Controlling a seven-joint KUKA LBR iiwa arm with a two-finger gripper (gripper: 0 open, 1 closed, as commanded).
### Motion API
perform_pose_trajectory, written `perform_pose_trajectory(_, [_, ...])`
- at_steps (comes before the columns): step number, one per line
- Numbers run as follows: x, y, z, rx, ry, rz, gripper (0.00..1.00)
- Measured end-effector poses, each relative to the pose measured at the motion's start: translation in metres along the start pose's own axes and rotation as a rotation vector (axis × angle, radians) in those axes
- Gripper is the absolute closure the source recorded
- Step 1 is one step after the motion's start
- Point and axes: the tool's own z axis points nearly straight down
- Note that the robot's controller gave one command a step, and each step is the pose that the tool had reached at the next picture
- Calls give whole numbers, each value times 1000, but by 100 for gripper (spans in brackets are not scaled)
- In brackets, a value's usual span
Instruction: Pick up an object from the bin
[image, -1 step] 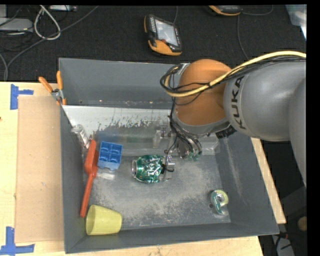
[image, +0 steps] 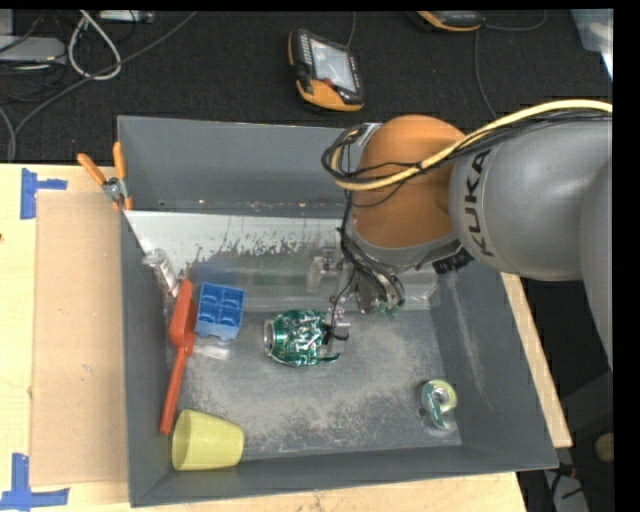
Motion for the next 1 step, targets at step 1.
perform_pose_trajectory(1, [-14,17,112,0,9,61,0])
